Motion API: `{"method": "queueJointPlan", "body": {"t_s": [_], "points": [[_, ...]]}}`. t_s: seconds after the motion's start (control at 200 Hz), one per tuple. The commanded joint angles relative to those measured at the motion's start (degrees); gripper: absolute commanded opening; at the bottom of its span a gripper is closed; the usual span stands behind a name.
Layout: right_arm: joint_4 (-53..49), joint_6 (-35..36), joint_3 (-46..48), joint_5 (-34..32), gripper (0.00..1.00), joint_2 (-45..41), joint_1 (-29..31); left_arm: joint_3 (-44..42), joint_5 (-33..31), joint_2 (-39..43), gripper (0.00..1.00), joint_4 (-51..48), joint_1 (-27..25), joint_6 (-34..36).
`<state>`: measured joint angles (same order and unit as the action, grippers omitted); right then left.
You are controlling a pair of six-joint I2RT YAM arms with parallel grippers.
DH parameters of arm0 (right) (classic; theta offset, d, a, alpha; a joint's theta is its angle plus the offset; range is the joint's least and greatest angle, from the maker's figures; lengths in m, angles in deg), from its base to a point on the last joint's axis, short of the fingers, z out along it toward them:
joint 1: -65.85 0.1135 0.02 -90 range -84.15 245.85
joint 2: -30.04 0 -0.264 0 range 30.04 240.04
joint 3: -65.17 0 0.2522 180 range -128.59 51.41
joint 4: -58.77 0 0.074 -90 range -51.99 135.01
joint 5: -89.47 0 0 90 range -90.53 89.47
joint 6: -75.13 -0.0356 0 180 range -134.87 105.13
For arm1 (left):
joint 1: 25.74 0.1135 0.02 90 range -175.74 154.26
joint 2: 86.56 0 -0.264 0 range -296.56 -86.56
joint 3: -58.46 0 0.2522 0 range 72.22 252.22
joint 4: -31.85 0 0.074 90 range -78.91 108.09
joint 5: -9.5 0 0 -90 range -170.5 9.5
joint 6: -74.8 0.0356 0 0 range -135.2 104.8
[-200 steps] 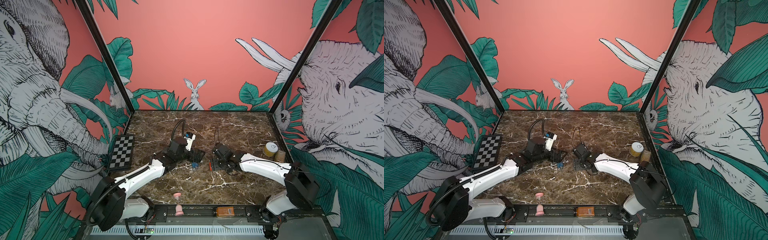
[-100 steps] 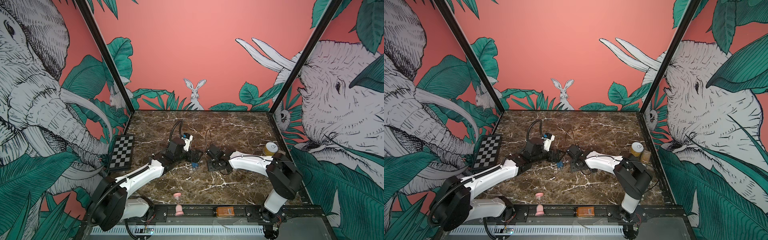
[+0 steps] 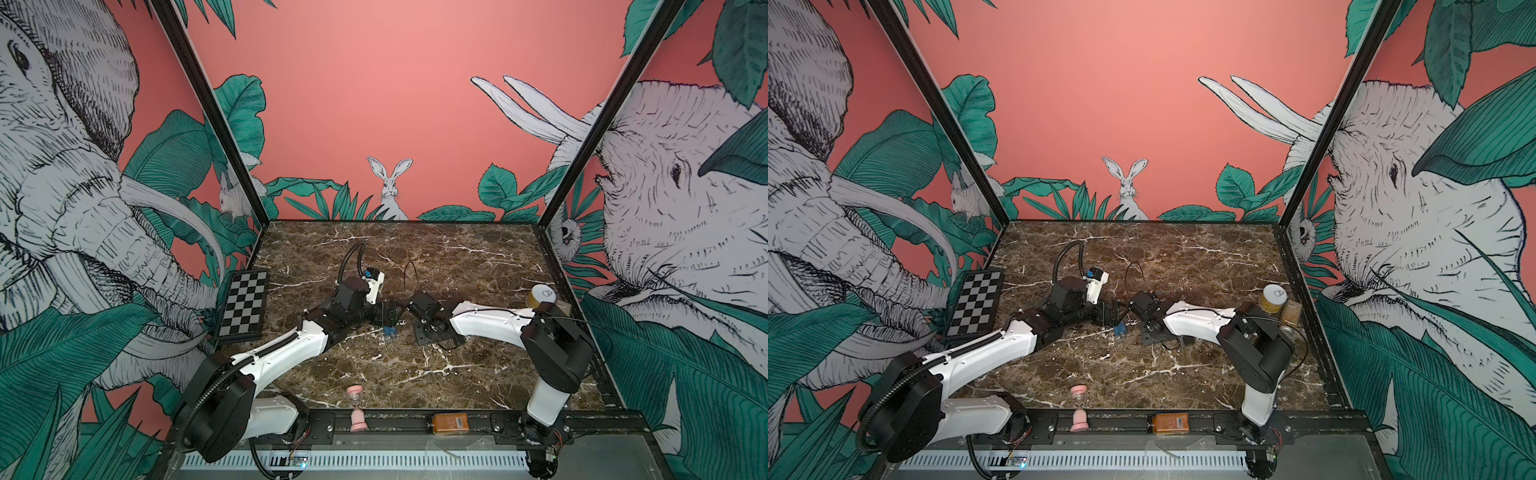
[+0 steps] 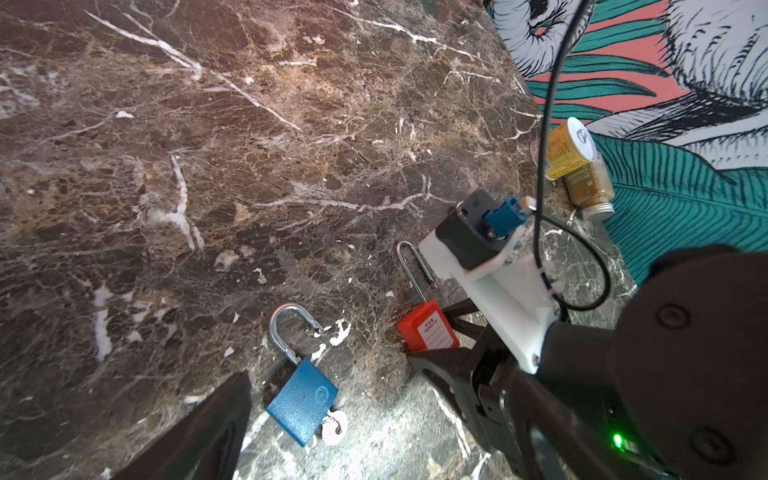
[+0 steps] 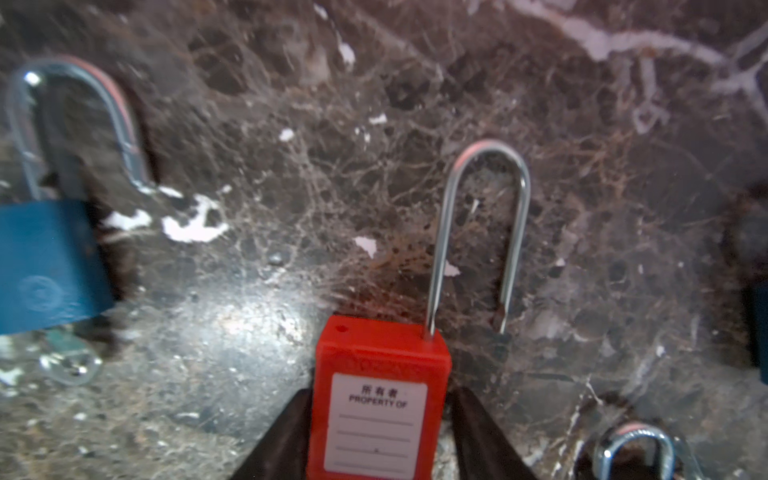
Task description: Lock with the key
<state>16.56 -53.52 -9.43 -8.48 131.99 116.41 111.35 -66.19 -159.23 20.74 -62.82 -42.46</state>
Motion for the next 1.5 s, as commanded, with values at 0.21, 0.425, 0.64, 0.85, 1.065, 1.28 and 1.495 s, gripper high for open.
{"method": "queueJointPlan", "body": {"t_s": [0.21, 0.425, 0.64, 0.85, 1.065, 1.28, 1.495], "points": [[-2.2, 0.3, -0.3, -2.9, 0.42, 1.0, 0.6, -1.6, -0.6, 1.6, 0.97, 1.7, 0.3, -1.2], [-1.5, 2.1, 1.1, -3.2, 0.33, -0.5, 0.6, -1.7, -0.7, 1.9, 0.97, 1.6, 0.3, -0.7], [3.4, 12.0, 4.7, 1.7, 0.0, -8.1, -0.1, -0.4, 0.2, 2.3, 0.96, 1.0, 0.5, 1.1], [5.6, 20.1, 7.3, 23.2, 0.0, -18.1, -5.8, 1.6, 4.7, 3.2, 0.96, 2.7, 0.6, 4.6], [-5.1, 26.0, 2.2, 37.1, 0.0, -22.9, -9.2, 4.5, 10.9, 2.4, 0.97, 5.8, 0.9, 8.8], [-8.9, 26.0, -0.5, 39.8, 0.0, -25.2, -9.8, 8.3, 15.1, -0.3, 0.97, 7.3, 1.0, 10.2], [-13.9, 27.2, -2.4, 38.0, 0.0, -26.4, -9.9, 9.1, 19.7, -2.7, 0.96, 11.4, 1.0, 9.9]]}}
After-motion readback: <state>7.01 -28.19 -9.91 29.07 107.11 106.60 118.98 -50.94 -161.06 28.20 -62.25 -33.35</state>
